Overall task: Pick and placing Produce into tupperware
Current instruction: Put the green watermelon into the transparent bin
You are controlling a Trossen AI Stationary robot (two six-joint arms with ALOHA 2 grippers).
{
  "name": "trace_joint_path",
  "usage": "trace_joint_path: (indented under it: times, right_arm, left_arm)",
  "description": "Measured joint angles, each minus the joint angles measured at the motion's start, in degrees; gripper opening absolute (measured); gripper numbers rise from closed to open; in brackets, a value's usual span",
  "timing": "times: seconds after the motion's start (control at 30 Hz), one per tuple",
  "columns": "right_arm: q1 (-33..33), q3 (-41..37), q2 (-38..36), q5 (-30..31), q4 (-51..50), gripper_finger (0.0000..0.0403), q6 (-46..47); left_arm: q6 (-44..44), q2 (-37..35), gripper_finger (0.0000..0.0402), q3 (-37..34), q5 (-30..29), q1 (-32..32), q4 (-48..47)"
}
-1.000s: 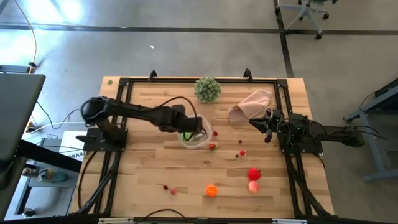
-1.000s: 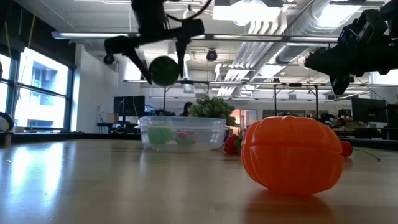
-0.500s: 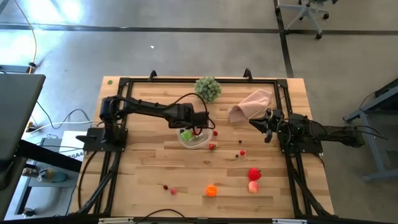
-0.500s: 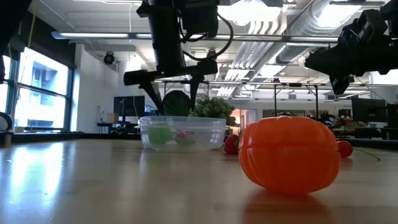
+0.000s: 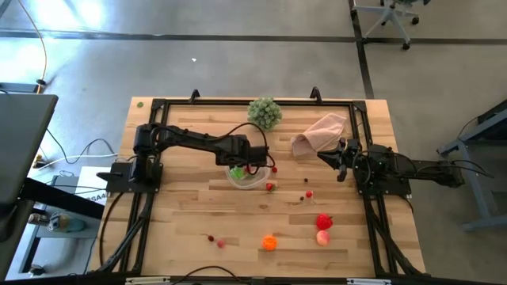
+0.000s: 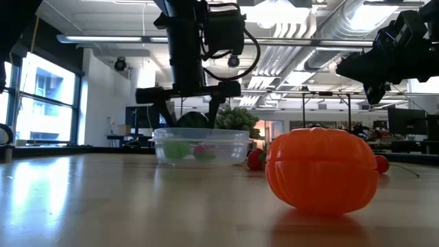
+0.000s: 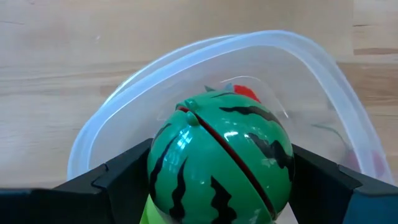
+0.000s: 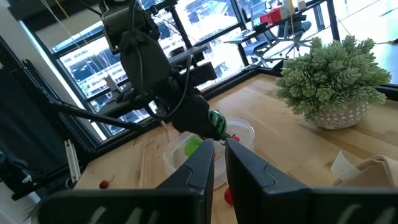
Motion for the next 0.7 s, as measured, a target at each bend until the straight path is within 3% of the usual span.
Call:
trace_joint_path:
  times: [0.7]
  right_arm:
    - [-0.01, 0.00, 0.00, 0.00, 0.00, 0.0030, -0.02]
  left_arm:
    - [-0.04, -0.02, 0.0313, -1.70, 1.36, -0.02, 0.66]
